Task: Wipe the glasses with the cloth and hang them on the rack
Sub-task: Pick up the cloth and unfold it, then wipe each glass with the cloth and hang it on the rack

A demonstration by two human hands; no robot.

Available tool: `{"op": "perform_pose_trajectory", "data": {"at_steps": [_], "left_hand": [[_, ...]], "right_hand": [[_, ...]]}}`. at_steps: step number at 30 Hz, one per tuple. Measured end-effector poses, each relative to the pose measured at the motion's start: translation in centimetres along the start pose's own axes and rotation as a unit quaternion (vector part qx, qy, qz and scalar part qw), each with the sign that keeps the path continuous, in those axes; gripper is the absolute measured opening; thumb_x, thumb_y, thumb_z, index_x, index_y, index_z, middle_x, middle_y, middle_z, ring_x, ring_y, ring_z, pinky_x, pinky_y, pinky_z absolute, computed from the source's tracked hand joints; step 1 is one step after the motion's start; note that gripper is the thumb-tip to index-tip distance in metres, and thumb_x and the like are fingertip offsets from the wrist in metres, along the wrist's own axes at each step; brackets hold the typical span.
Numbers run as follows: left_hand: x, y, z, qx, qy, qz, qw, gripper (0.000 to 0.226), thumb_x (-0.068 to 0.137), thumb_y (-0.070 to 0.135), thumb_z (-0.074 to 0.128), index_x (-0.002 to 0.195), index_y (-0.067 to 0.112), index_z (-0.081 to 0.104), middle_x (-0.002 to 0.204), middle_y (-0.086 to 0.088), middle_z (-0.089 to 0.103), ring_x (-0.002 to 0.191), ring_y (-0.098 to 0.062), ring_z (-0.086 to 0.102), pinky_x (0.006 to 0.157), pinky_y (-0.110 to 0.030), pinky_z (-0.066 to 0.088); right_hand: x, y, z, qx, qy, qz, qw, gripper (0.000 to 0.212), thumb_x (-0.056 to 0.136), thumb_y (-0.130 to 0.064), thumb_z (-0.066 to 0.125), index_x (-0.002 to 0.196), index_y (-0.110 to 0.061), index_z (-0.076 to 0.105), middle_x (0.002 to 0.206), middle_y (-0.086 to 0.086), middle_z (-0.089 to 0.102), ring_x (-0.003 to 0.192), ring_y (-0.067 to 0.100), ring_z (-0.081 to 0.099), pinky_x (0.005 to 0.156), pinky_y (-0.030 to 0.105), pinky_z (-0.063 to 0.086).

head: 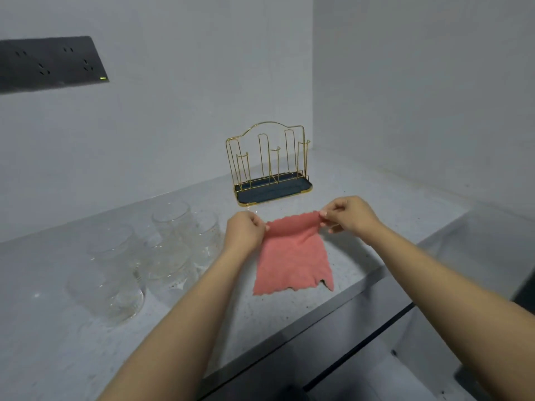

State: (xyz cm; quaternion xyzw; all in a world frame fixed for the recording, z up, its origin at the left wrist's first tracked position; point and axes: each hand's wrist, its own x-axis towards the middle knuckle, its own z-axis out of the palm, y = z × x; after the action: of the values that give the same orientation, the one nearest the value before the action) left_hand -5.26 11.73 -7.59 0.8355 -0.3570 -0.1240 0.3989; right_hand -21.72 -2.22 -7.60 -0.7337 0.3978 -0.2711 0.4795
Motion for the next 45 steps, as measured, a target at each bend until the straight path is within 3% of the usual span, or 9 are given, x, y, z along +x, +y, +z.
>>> {"op": "perform_pose_trajectory", "data": {"at_steps": [10, 16, 21, 27, 31, 35, 39, 42, 45], "left_hand": [[-6.4, -4.8, -0.2, -0.012, -0.049, 0.039, 0.998, 0.018, 0.087, 0.013, 0.071, 0.071, 0.02, 0.066, 0.073, 0.012, 0.063, 0.07, -0.002, 0.057, 0.059, -0.009, 0.039], [-8.3, -5.5, -0.7, 0.042, -0.078, 0.06, 0.994, 0.005, 0.085, 0.017, 0.074, 0.081, 0.015, 0.072, 0.075, 0.014, 0.062, 0.072, -0.002, 0.055, 0.057, -0.007, 0.036], [-8.5, -5.3, -0.4, 0.079, -0.089, 0.072, 0.99, 0.023, 0.081, 0.02, 0.079, 0.101, 0.012, 0.075, 0.092, 0.005, 0.061, 0.086, -0.009, 0.052, 0.072, -0.017, 0.037], [-8.1, -5.1, -0.4, 0.061, -0.075, 0.049, 0.994, 0.013, 0.084, 0.021, 0.076, 0.087, 0.008, 0.077, 0.086, 0.0, 0.073, 0.078, -0.012, 0.061, 0.063, -0.02, 0.043], [-7.6, -4.4, -2.1, 0.068, -0.065, 0.038, 0.995, 0.012, 0.093, 0.021, 0.065, 0.088, 0.011, 0.069, 0.083, 0.003, 0.064, 0.069, -0.009, 0.054, 0.052, -0.014, 0.038], [-7.7, -3.6, -4.1, 0.019, -0.053, 0.053, 0.997, 0.013, 0.098, 0.019, 0.053, 0.085, 0.018, 0.053, 0.077, 0.009, 0.053, 0.08, -0.015, 0.051, 0.061, -0.024, 0.038], [-8.2, -3.1, -5.7, -0.022, -0.018, 0.07, 0.997, 0.015, 0.097, 0.019, 0.051, 0.083, 0.022, 0.053, 0.074, 0.005, 0.055, 0.079, -0.02, 0.056, 0.068, -0.028, 0.039], [-8.9, -3.1, -6.8, 0.01, 0.014, 0.112, 0.994, 0.013, 0.098, 0.017, 0.052, 0.107, 0.014, 0.06, 0.074, 0.003, 0.056, 0.078, -0.018, 0.055, 0.067, -0.025, 0.035], [-9.5, -3.7, -8.4, 0.059, 0.085, 0.162, 0.981, 0.027, 0.098, 0.012, 0.051, 0.122, 0.005, 0.06, 0.103, -0.009, 0.063, 0.098, -0.023, 0.057, 0.079, -0.022, 0.036]], "right_hand": [[-6.9, 3.8, 0.1, -0.143, -0.055, -0.084, 0.985, 0.005, 0.081, -0.026, 0.071, 0.081, -0.021, 0.073, 0.079, -0.01, 0.071, 0.07, 0.0, 0.06, 0.073, 0.017, 0.047], [-9.3, 4.7, 0.7, -0.185, -0.079, -0.108, 0.974, 0.001, 0.077, -0.027, 0.074, 0.077, -0.025, 0.074, 0.083, -0.013, 0.072, 0.087, 0.007, 0.065, 0.08, 0.021, 0.047], [-9.1, 5.1, 1.9, -0.306, -0.085, -0.153, 0.936, 0.037, 0.073, -0.042, 0.074, 0.108, -0.032, 0.069, 0.103, -0.01, 0.06, 0.103, 0.014, 0.044, 0.092, 0.029, 0.035], [-8.4, 4.6, 2.9, -0.298, -0.063, -0.164, 0.938, 0.015, 0.08, -0.037, 0.069, 0.084, -0.023, 0.072, 0.103, -0.006, 0.063, 0.105, 0.016, 0.042, 0.089, 0.029, 0.03], [-8.5, 2.0, 2.5, -0.163, -0.155, -0.098, 0.969, 0.019, 0.088, -0.029, 0.062, 0.071, -0.02, 0.061, 0.084, -0.003, 0.067, 0.083, 0.015, 0.059, 0.08, 0.03, 0.044], [-9.1, -1.4, 3.6, 0.038, -0.142, -0.026, 0.989, 0.02, 0.093, -0.023, 0.052, 0.079, -0.009, 0.056, 0.066, 0.002, 0.052, 0.059, 0.015, 0.048, 0.059, 0.025, 0.039], [-9.8, -3.8, 5.6, 0.258, -0.124, 0.086, 0.954, 0.031, 0.091, -0.023, 0.051, 0.064, -0.011, 0.054, 0.049, 0.001, 0.046, 0.044, 0.014, 0.045, 0.05, 0.026, 0.038], [-10.2, -5.1, 6.9, 0.317, -0.095, 0.129, 0.935, 0.038, 0.091, -0.022, 0.051, 0.055, -0.016, 0.043, 0.034, -0.005, 0.034, 0.028, 0.01, 0.037, 0.036, 0.018, 0.035], [-10.8, -6.1, 8.3, 0.331, -0.083, 0.131, 0.931, 0.031, 0.092, -0.022, 0.052, 0.062, -0.014, 0.049, 0.042, -0.001, 0.044, 0.037, 0.015, 0.049, 0.042, 0.021, 0.045]]}}
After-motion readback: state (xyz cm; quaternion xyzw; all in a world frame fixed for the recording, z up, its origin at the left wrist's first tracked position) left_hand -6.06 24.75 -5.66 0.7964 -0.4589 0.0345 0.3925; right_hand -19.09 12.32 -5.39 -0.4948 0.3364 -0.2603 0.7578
